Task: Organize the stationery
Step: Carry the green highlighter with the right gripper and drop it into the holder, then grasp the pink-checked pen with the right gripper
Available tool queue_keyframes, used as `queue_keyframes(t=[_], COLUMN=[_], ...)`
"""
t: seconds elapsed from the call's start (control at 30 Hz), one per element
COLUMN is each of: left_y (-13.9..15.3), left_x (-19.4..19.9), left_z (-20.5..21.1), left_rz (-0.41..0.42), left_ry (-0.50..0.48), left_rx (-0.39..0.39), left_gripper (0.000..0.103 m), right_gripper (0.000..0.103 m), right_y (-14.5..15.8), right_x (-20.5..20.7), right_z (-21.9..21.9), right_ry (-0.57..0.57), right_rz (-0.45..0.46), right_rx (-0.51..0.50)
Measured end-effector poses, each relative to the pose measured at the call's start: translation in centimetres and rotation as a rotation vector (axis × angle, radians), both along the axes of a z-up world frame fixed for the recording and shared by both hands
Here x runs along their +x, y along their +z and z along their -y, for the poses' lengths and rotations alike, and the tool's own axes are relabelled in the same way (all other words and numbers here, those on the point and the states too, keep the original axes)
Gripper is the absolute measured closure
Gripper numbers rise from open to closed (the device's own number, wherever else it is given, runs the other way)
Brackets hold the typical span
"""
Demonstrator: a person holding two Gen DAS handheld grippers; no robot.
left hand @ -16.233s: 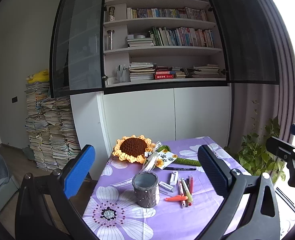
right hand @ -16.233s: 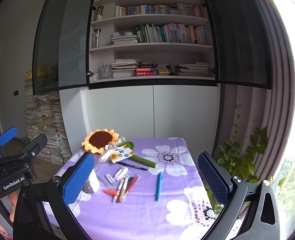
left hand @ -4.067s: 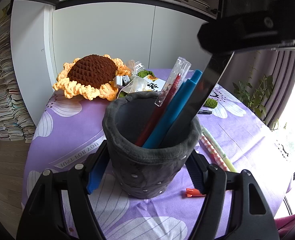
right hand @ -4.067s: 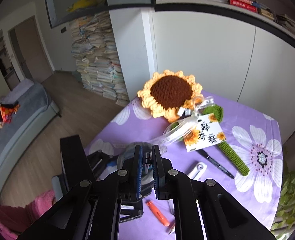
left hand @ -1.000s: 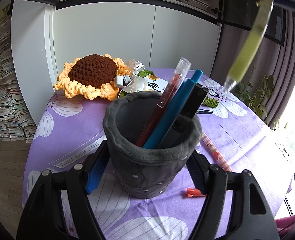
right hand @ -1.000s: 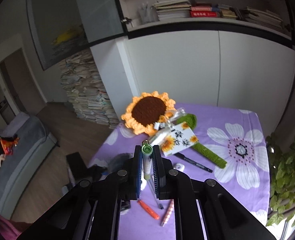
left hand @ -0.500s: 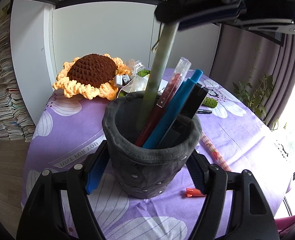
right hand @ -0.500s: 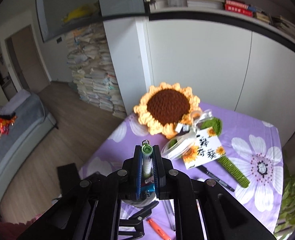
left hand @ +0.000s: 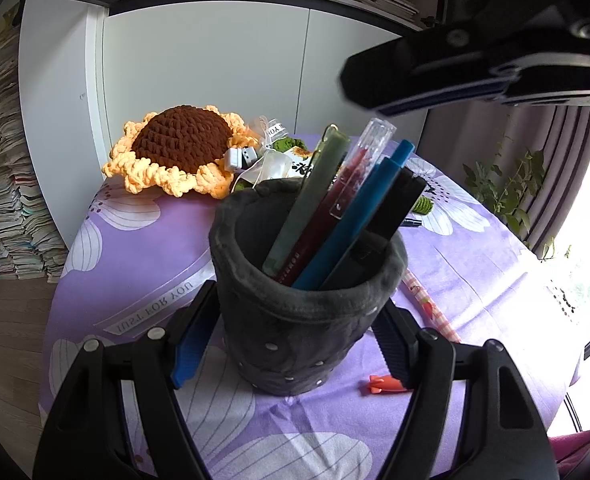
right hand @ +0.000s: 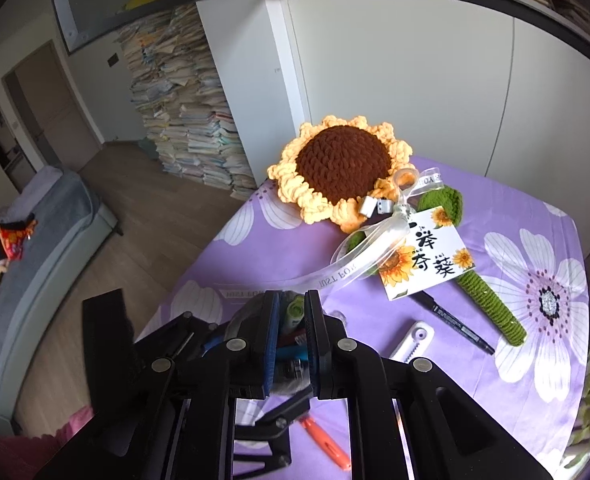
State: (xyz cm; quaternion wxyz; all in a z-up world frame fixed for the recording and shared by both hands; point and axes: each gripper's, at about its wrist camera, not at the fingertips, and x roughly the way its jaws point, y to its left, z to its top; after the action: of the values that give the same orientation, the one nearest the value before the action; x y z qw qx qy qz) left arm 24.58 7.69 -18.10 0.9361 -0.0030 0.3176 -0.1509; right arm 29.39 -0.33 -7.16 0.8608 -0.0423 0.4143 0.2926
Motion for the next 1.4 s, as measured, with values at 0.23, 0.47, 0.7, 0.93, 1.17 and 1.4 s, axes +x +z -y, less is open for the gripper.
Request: queue_keyframes(t=[0.23, 0.47, 0.7, 0.93, 1.17, 1.4], left_y=[0.0, 0.0, 0.0, -0.1, -0.2, -0.2], left_x=[-0.1, -0.1, 0.1, 0.1, 0.1, 0.1], left_z=[0.1, 0.0, -0.1, -0.1, 0.0, 0.0], left_rz=[0.002, 0.006, 0.001, -0.002, -0.006, -0.006], left_ry=[0.001, 0.002, 0.002, 0.002, 0.004, 0.004], left_rx=[0.003, 0.004, 0.002, 0.0, 0.0, 0.0], left_gripper=[0.03, 0.03, 0.03, 0.03, 0.03, 0.03], right_gripper=[0.087, 0.082, 0.082, 0.082, 0.088, 0.088], right_y=[1.5, -7.7, -10.5, -11.8, -12.2, -9.4], right_x=[-1.7, 2.6, 4.2, 5.6, 6.2, 4.1], right_z=[6.5, 9.5, 9.1, 8.0, 7.2, 8.1], right_ry=[-0.151, -0.286, -0.296, -0.295, -0.286, -0.293], right_rz=[0.054, -0.262, -0.336, -0.354, -0.314, -0.247], right_rx=[0.034, -0.078, -0.103, -0.122, -0.151, -0.077])
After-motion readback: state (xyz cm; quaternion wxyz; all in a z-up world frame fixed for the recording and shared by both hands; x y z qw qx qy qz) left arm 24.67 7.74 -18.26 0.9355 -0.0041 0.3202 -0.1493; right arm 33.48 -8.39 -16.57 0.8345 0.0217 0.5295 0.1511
